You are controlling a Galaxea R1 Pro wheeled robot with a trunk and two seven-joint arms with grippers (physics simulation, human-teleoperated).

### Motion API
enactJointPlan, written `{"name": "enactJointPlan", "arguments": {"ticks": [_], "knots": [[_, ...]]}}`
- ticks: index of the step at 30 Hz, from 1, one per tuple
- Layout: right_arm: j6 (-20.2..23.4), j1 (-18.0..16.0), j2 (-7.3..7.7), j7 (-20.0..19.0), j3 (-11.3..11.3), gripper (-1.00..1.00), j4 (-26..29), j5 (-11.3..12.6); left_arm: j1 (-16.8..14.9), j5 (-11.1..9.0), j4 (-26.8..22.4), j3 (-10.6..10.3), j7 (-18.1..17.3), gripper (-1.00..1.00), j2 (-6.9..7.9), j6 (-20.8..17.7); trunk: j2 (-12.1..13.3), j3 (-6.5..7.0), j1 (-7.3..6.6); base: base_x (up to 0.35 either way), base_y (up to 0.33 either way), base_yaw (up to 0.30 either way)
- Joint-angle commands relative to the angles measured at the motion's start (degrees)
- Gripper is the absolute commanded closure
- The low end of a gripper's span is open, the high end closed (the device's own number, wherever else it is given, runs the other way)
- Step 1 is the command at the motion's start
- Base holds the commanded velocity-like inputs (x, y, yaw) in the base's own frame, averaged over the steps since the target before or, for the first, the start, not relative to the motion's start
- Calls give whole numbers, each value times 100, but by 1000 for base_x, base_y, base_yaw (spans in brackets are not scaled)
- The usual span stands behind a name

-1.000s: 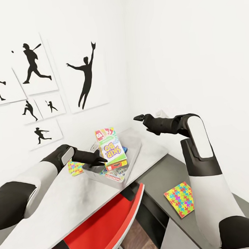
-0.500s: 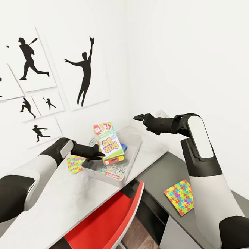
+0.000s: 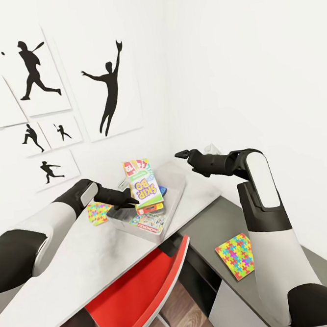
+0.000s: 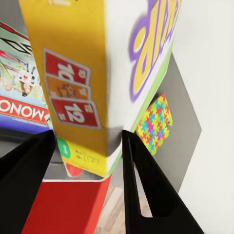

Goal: Put all the toys in the child's room - the three board games (two on the bed and one on the table), the two jigsaw puzzles on the table, and the tennis ball on the table - inside the toy box on the table in the child's room.

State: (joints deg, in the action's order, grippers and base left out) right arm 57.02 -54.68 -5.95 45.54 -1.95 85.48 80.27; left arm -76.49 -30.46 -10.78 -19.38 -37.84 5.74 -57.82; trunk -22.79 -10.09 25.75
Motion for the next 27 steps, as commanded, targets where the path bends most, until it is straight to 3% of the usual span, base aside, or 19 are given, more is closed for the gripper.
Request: {"name": "enactJointPlan", "arguments": {"ticks": [1, 8, 27], "knots": [[12, -7, -2, 60, 4, -100, 6, 50, -6, 9, -5, -22, -40, 100, -1, -11, -13, -22, 3, 0, 0, 0], [10, -7, -2, 54, 5, -100, 55, 50, -6, 19, -8, -22, -40, 100, -83, -2, -13, -88, 3, 0, 0, 0], [29, -7, 6, 54, 2, -100, 102, 50, -6, -15, 49, -33, -27, 100, -38, -81, -13, -268, 3, 0, 0, 0]]}}
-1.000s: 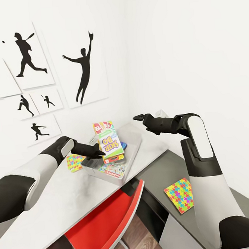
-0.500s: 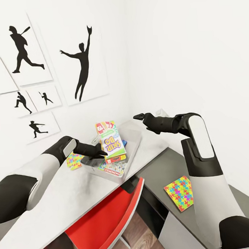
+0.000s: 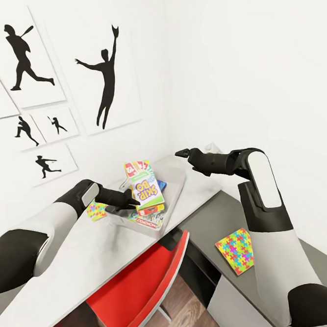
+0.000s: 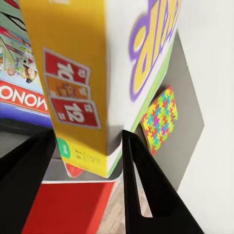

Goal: Put all the toys in the child's room - the three board games (two on the bed and one on the table), the two jigsaw puzzles on the table, and the tennis ball on the table - inside the toy box on the table in the child's room.

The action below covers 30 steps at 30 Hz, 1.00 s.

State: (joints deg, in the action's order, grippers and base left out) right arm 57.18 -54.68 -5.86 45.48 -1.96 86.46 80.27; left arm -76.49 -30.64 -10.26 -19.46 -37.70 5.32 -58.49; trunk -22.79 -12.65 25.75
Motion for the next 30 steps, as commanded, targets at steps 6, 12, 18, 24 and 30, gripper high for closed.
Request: {"name": "enactJointPlan", "arguments": {"ticks": [6, 12, 18, 24, 30], "knots": [[12, -7, -3, 58, 2, -100, 26, 50, -6, -3, -8, -23, -28, 100, 4, -2, -13, -69, 3, 0, 0, 0], [-3, 20, -6, 58, 0, -100, 28, 50, -6, -4, -11, -23, -27, 100, 4, 12, -13, -111, 3, 0, 0, 0], [-5, 39, -3, 58, 2, -100, 29, 50, -6, -4, -15, -22, -27, 100, 4, 23, -13, -116, 3, 0, 0, 0], [-5, 54, -2, 58, -2, -100, 29, 50, -6, -4, -19, -22, -27, -100, 4, 35, -13, -116, 3, 0, 0, 0], [-5, 71, -2, 49, -1, -100, 31, 50, -6, -4, -31, -21, -27, -100, 4, 39, -13, -116, 3, 0, 0, 0]]}}
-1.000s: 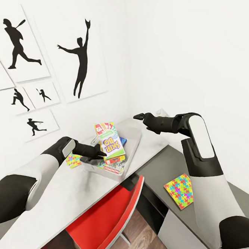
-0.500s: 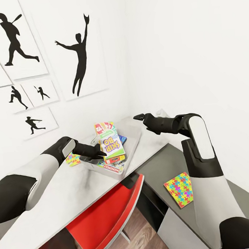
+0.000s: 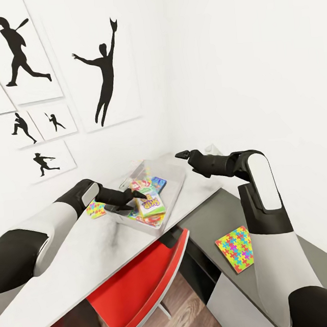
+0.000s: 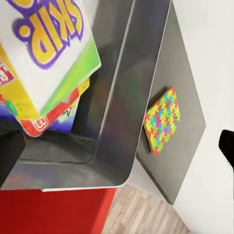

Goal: Put all the toys in the child's room - the three board games (two on the bed and one on the table), the two jigsaw puzzles on the table, and the tennis ball on the table - inside the toy box on the table in the child's room.

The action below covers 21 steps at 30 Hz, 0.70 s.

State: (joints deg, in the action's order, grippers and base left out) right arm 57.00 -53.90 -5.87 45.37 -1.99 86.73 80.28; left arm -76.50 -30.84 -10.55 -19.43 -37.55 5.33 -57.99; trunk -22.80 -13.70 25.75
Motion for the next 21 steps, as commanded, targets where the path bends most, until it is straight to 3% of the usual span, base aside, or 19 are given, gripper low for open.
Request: {"name": "enactJointPlan", "arguments": {"ticks": [1, 21], "knots": [[13, -7, -2, 60, 3, -100, 3, 49, -5, 17, -8, -25, -42, -100, 4, -11, -12, -12, 4, 0, 0, 0], [13, -6, -5, 34, 0, -100, 7, 49, -5, 16, -32, -26, -82, -100, 15, 1, -12, -12, 4, 0, 0, 0]]}}
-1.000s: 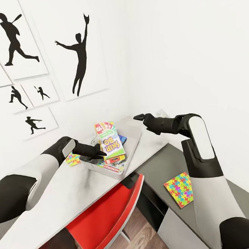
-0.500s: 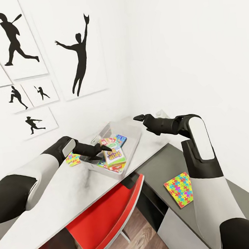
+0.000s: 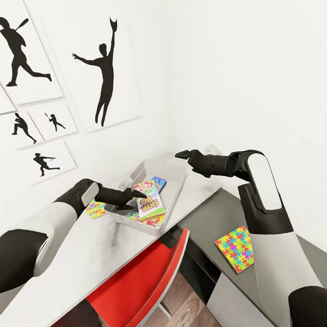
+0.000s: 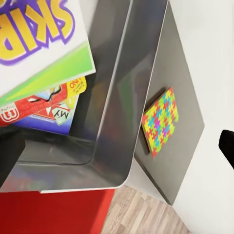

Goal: Put all the toys in the child's room - the three board games (two on the bed and one on the table), the two jigsaw puzzles on the table, and the tennis ball on the table - inside the toy box on the table in the child's room.

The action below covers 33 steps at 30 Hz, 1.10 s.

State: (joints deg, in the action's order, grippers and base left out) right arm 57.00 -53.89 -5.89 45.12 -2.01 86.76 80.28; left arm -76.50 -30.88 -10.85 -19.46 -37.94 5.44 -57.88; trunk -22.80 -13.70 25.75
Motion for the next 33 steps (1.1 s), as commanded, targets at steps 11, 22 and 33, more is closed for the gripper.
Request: {"name": "enactJointPlan", "arguments": {"ticks": [11, 22, 33], "knots": [[13, -7, 0, 35, 3, -100, 6, 49, -5, 12, -204, 319, -132, -100, 172, 21, -12, -12, 4, 0, 69, 0], [13, -1, 0, 25, 6, -100, 7, 49, 23, 4, -662, 1335, -152, -100, 465, 22, -12, -5, 4, 0, 17, 0], [13, 0, 0, 23, 7, -100, 3, 49, 55, 4, -682, 1485, -170, -100, 491, 22, -12, 68, 4, -47, 27, -47]]}}
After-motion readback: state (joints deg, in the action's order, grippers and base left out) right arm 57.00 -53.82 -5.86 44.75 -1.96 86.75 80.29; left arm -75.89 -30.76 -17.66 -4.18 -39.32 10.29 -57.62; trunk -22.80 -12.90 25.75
